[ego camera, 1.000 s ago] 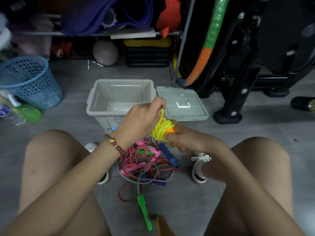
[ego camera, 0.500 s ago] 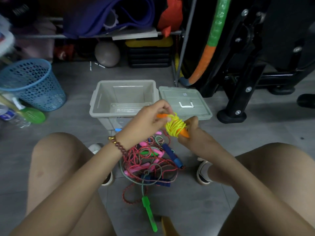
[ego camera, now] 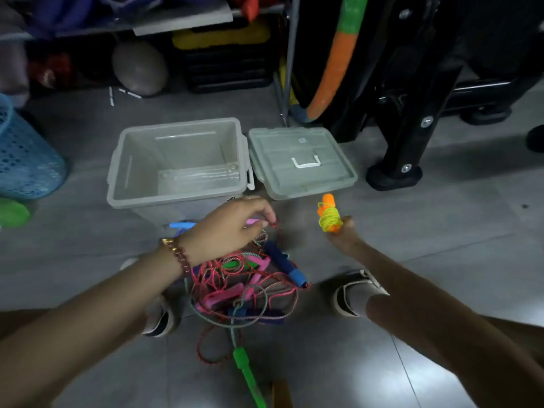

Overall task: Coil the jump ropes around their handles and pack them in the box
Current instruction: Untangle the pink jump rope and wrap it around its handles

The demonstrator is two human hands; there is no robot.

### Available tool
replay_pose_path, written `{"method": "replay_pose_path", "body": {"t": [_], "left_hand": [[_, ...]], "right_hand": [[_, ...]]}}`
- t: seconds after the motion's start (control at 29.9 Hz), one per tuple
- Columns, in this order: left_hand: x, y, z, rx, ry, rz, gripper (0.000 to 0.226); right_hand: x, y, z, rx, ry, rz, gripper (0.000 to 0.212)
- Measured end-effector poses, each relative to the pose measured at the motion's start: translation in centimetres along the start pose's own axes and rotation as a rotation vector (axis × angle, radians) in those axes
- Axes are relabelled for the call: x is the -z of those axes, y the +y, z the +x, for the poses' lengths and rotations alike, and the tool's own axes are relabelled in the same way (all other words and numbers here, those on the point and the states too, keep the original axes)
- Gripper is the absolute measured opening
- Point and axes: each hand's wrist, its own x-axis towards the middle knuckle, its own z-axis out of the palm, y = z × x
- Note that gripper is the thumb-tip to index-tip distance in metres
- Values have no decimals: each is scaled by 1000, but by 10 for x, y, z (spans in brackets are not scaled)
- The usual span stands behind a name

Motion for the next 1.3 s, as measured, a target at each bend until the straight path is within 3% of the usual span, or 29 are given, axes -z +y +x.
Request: {"method": "replay_pose_path", "body": {"t": [0.07,0.13,0.3,0.43,0.5,0.63,0.87,1.0,1.07,1.2,1.3], "left_hand": [[-17,-17,11,55,5,-43,21],[-32,-33,22,73,34,-51,26],[-43,-53,37,126,141,-151,26],[-48,-65,38,163,116,-138,24],[-54,-72,34,183,84,-134,26],[-62,-87,17,242,74,-137,27],[-43,-98,-27,279,98,-157,24],[-32,-117,-51,330,154,-185,25],[-28,-124,-63,337,178,-189,25],[-24,-135,-80,369,225,-269,31],[-30,-144,-87,388,264,-308,35]], "right_hand": [[-9,24,36,49,212,-116,63],[-16,39,61,101,310,-148,54],[-27,55,97,104,314,-198,51],[-37,73,93,62,385,-274,52],[-44,77,80,143,433,-253,47],[-75,80,56,373,216,-228,38],[-173,45,30,480,-270,-275,52],[-221,8,25,512,-317,-387,72],[-234,-6,26,440,-309,-461,77],[-240,-8,38,305,-306,-422,51],[-233,3,40,255,-308,-612,64]]}}
